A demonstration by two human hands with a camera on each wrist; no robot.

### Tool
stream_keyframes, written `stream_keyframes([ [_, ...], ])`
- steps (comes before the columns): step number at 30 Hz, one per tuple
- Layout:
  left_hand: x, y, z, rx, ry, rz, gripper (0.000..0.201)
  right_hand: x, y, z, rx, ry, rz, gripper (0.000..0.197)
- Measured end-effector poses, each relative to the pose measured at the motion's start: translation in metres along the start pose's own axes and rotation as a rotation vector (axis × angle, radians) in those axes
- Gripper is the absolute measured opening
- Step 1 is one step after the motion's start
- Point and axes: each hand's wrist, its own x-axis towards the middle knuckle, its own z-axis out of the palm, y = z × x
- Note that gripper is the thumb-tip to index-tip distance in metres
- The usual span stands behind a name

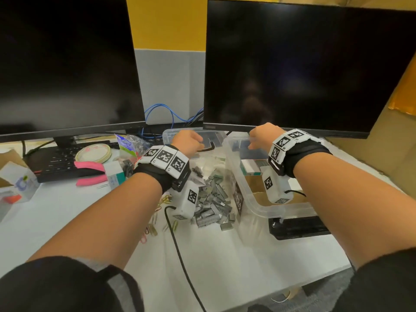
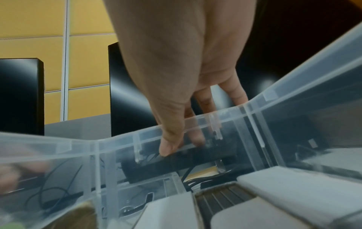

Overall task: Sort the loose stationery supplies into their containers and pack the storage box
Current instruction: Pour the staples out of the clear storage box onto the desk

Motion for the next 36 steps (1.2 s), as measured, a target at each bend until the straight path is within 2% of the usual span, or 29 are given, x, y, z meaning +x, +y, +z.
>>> stream_keyframes([
  [3, 0.001, -0.026, -0.020, 0.155, 0.245, -0.059, 0.028, 0.003, -0.004, 0.000, 0.023, 0.012, -0.026, 0.035],
  [5, -0.001, -0.046, -0.033, 0.280, 0.385, -0.174, 0.032, 0.002, -0.005, 0.000, 0.024, 0.017, -0.024, 0.033],
  [8, -0.006, -0.070, -0.044, 0.389, 0.489, -0.367, 0.033, 0.001, -0.007, 0.000, 0.021, 0.014, -0.009, 0.033],
  [11, -0.009, -0.089, -0.043, 0.446, 0.555, -0.428, 0.040, 0.000, -0.009, 0.000, 0.029, 0.011, 0.001, 0.034],
  [13, -0.007, -0.100, -0.043, 0.357, 0.631, -0.461, 0.040, -0.002, -0.009, -0.001, 0.031, 0.012, 0.004, 0.034],
  [16, -0.009, -0.102, -0.052, -0.081, 0.827, -0.432, 0.042, -0.002, -0.010, -0.001, 0.030, 0.011, 0.006, 0.036],
  [18, -0.013, -0.102, -0.060, -0.257, 0.911, -0.433, 0.043, -0.002, -0.011, -0.001, 0.030, 0.004, 0.011, 0.037],
  [21, -0.020, -0.105, -0.066, -0.366, 0.927, -0.455, 0.045, -0.002, -0.011, -0.002, 0.031, -0.009, 0.022, 0.038],
  [23, -0.018, -0.113, -0.067, -0.357, 0.915, -0.491, 0.049, -0.002, -0.012, -0.002, 0.035, -0.010, 0.027, 0.038],
  [26, -0.016, -0.122, -0.060, -0.258, 0.713, -0.540, 0.049, -0.003, -0.014, -0.002, 0.015, -0.020, 0.035, 0.041],
  [27, -0.017, -0.124, -0.058, -0.232, 0.650, -0.540, 0.043, -0.003, -0.015, -0.002, 0.010, -0.023, 0.037, 0.041],
  [29, -0.020, -0.123, -0.058, -0.188, 0.563, -0.519, 0.016, -0.004, -0.016, -0.002, 0.008, -0.024, 0.037, 0.041],
  [30, -0.021, -0.123, -0.057, -0.144, 0.520, -0.511, 0.012, -0.004, -0.016, -0.002, 0.011, -0.022, 0.038, 0.041],
  [31, -0.023, -0.122, -0.057, -0.100, 0.487, -0.506, 0.018, -0.004, -0.016, -0.001, 0.014, -0.021, 0.040, 0.041],
  [33, -0.028, -0.120, -0.059, -0.054, 0.438, -0.502, 0.011, -0.004, -0.017, 0.000, 0.024, -0.020, 0.044, 0.041],
  [36, -0.032, -0.119, -0.059, -0.027, 0.483, -0.514, 0.034, -0.005, -0.017, 0.000, 0.038, -0.012, 0.043, 0.040],
])
